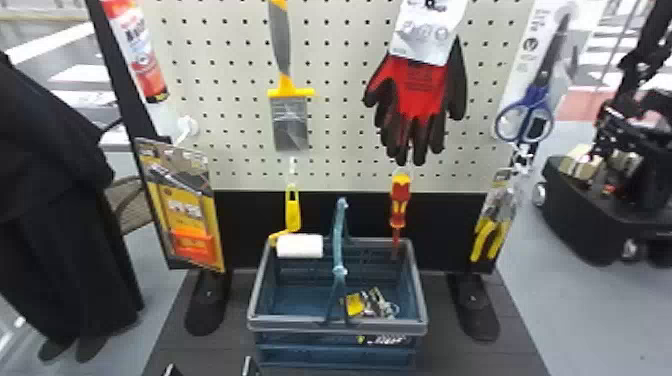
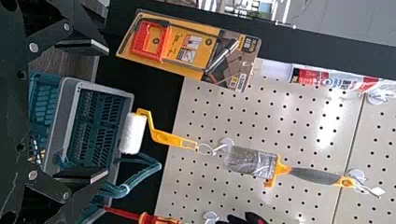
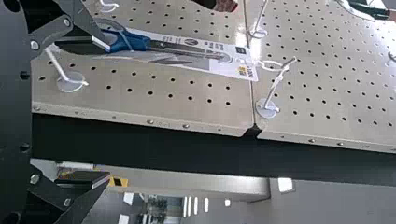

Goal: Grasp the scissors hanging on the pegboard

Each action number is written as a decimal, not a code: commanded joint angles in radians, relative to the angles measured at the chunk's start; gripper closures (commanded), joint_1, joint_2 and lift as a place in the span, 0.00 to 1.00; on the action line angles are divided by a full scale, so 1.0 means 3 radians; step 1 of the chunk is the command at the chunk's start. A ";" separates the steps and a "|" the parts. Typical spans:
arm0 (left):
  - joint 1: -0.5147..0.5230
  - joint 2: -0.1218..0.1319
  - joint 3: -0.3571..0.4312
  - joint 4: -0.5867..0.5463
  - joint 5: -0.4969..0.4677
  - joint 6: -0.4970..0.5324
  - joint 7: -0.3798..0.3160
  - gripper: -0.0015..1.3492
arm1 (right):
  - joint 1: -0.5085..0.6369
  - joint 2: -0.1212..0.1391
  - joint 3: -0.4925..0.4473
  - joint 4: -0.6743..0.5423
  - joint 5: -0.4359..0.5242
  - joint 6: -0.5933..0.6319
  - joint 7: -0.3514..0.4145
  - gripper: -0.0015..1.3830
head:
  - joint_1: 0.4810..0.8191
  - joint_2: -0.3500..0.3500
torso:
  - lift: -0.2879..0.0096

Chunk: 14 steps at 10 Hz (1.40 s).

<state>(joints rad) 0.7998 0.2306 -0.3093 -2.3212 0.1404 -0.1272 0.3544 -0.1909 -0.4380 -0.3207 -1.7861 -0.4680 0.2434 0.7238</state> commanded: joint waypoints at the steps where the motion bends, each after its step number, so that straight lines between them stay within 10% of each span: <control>1: -0.0001 0.0009 -0.0002 0.0010 0.0013 -0.0011 0.0000 0.27 | -0.0185 -0.0135 0.0210 0.0083 -0.0255 0.0129 -0.0004 0.23 | 0.20 0.50 | 0.63; 5: -0.0001 0.0034 -0.0002 0.0002 0.0023 -0.0011 0.0005 0.27 | -0.0643 -0.0447 0.0737 0.0222 -0.0746 0.0303 -0.0025 0.23 | 0.20 0.50 | 0.63; 9: 0.0006 0.0045 -0.0002 0.0010 0.0033 -0.0005 0.0005 0.27 | -0.0844 -0.0575 0.0987 0.0280 -0.1007 0.0365 -0.0050 0.23 | 0.20 0.50 | 0.63; 12: -0.0001 0.0045 -0.0002 0.0002 0.0038 0.0000 0.0005 0.27 | -0.0951 -0.0616 0.1054 0.0361 -0.1119 0.0405 -0.0050 0.54 | 0.20 0.50 | 0.63; 14: -0.0001 0.0045 -0.0007 0.0010 0.0033 0.0000 0.0010 0.27 | -0.0944 -0.0616 0.1054 0.0370 -0.1176 0.0426 -0.0050 0.94 | 0.20 0.50 | 0.63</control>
<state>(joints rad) 0.7998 0.2440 -0.3107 -2.3202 0.1515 -0.1273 0.3574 -0.4745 -0.6227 -0.0046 -1.6759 -0.8157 0.3711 0.7086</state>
